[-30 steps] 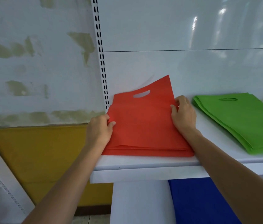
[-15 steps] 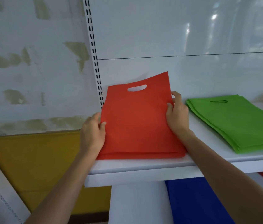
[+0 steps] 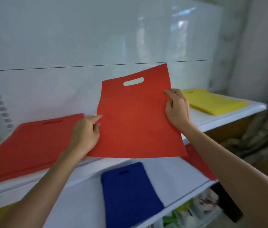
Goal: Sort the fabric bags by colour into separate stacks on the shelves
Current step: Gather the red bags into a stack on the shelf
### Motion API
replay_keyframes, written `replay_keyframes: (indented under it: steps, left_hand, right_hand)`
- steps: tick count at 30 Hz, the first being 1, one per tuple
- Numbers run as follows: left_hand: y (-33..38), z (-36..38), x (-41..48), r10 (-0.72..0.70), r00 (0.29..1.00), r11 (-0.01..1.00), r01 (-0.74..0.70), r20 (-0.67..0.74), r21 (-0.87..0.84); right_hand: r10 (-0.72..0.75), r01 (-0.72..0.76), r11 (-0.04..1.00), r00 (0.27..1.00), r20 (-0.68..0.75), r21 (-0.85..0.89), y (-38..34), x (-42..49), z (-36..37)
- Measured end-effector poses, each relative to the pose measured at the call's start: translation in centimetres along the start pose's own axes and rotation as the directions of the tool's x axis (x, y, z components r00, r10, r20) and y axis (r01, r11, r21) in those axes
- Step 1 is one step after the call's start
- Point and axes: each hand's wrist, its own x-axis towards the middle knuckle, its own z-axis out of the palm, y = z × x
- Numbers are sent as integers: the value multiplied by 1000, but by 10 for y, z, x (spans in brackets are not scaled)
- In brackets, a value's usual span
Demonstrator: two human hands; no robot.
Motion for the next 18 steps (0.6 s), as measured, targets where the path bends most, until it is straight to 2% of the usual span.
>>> replay_keyframes:
  steps: [4, 9, 13, 18]
  left_hand:
    - [91, 78, -4, 113, 989, 979, -96, 90, -178]
    - [194, 174, -33, 278, 942, 895, -184, 187, -406]
    - [243, 252, -71, 270, 876, 868, -42, 399, -495]
    - [248, 343, -115, 246, 730, 897, 79, 638, -436]
  right_hand:
    - [163, -167, 970, 986, -37, -177, 106, -33, -87]
    - [399, -405, 849, 912, -92, -339, 212, -100, -185]
    - [534, -538, 738, 835, -135, -407, 269, -162, -235]
    - [679, -641, 607, 725, -112, -470, 321, -226, -240]
